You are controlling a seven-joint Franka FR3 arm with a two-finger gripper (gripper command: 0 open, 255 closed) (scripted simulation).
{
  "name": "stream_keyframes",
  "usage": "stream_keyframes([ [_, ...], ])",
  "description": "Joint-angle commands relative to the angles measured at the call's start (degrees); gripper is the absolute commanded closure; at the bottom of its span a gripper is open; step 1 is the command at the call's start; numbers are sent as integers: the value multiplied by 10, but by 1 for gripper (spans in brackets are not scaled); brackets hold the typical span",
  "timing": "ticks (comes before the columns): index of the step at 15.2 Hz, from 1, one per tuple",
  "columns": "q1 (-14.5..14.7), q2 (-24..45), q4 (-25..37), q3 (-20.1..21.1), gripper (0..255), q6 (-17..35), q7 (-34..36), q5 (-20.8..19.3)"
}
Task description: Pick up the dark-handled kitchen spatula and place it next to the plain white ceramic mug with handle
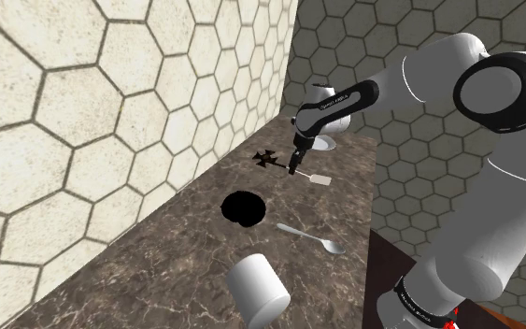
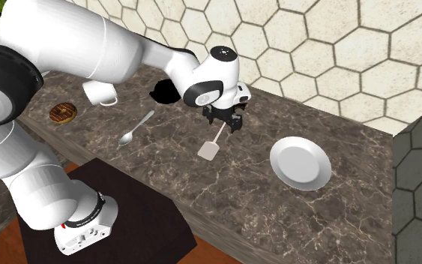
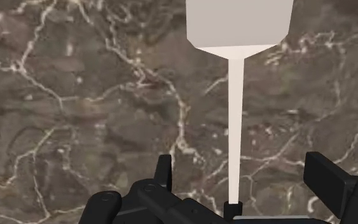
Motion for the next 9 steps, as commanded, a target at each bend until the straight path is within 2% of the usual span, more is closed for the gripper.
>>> stream_keyframes([
  [1,0,0,0,0,0,0,0,0],
  [2,0,0,0,0,255,0,0,0],
  [9,0,0,0,0,255,0,0,0],
])
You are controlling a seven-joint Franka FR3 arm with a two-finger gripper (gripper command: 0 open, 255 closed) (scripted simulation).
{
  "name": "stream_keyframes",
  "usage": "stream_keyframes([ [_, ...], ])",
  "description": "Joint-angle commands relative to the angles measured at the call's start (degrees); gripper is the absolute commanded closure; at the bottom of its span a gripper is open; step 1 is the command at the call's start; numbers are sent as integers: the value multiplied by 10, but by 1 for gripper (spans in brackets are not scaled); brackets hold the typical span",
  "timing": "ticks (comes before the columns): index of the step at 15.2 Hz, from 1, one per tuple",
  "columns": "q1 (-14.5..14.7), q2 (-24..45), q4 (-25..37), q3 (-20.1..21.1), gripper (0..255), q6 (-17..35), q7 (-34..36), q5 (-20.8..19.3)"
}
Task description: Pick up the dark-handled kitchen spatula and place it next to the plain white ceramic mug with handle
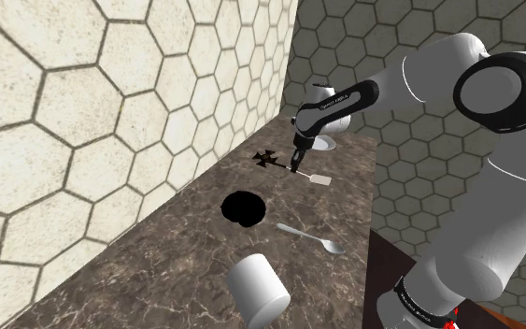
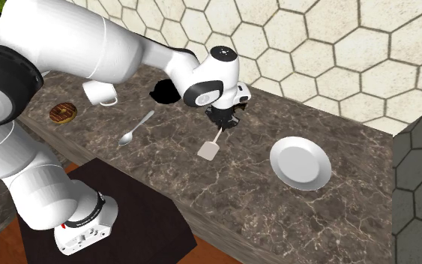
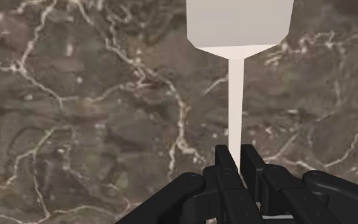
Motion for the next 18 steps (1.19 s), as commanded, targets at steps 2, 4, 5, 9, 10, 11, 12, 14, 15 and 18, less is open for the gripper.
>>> stream_keyframes([
  [2,0,0,0,0,255,0,0,0],
  [4,0,-10,5,-1,255,-14,3,-4],
  [5,1,-14,8,-1,255,-22,5,-6],
  [9,1,-32,21,-1,255,-51,10,-13],
  [10,1,-36,24,-1,255,-59,12,-15],
  [11,1,-40,28,-1,255,-66,13,-16],
  [12,1,-43,32,-2,255,-73,14,-18],
  [14,2,-51,39,-2,255,-88,16,-20],
  [15,2,-54,44,-1,255,-96,18,-22],
  [18,2,-64,57,-1,255,-118,20,-25],
])
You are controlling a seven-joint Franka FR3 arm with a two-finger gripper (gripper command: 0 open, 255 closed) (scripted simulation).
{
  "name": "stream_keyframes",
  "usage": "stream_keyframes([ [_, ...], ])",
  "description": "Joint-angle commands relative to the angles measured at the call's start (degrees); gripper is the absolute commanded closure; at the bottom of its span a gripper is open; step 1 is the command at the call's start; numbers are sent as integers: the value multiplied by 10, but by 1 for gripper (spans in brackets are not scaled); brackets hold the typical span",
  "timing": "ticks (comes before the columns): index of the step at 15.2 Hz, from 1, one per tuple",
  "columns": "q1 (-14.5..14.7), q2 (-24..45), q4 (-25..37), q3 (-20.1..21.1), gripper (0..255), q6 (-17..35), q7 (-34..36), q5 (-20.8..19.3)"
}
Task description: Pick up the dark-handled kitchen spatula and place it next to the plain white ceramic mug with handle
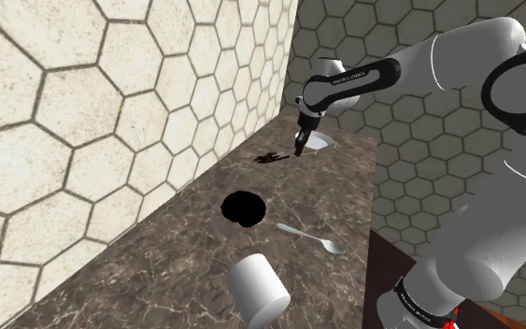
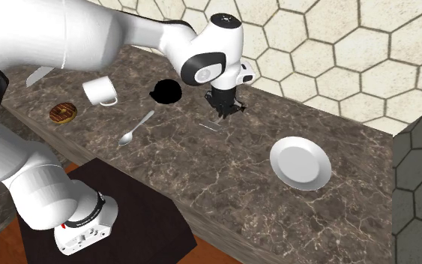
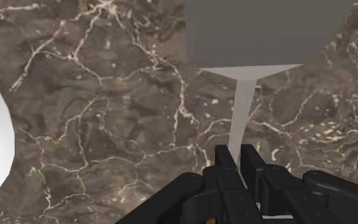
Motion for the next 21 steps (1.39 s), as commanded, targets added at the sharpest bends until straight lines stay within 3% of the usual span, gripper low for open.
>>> stream_keyframes([
  [1,0,-6,7,0,255,-13,2,-2],
  [16,1,-36,91,2,255,-126,11,-12],
  [21,25,-67,57,33,255,-121,69,-19],
])
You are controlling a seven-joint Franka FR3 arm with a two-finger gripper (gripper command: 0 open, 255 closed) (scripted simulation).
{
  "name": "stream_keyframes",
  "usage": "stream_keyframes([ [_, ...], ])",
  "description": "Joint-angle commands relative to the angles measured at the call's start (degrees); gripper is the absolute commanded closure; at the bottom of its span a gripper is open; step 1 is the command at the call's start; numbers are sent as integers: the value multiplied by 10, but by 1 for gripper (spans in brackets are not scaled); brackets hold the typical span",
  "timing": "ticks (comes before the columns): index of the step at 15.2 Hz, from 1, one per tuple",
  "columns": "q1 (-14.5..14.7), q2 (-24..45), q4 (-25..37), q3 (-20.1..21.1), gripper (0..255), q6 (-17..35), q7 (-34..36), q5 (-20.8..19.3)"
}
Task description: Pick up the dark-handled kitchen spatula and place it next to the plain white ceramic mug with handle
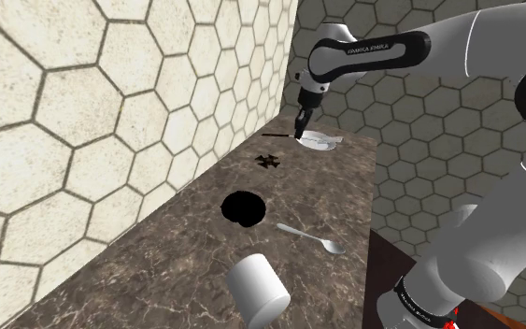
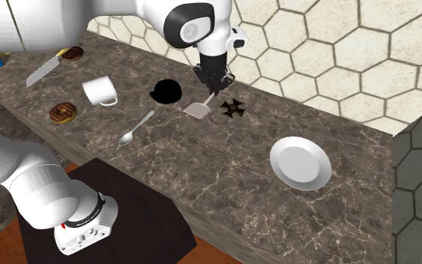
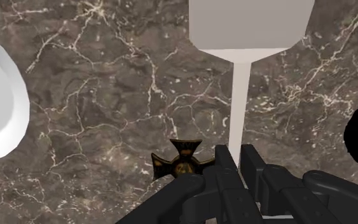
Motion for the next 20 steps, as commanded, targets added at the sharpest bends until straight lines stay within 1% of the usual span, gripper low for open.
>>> stream_keyframes([
  [1,11,-11,-14,15,255,3,28,-2],
  [5,34,-30,-35,48,255,6,85,-3],
  [10,64,-41,-47,91,255,8,155,-1],
  [15,93,-37,-43,133,255,9,226,3],
  [20,123,-18,-22,175,255,7,296,4],
])
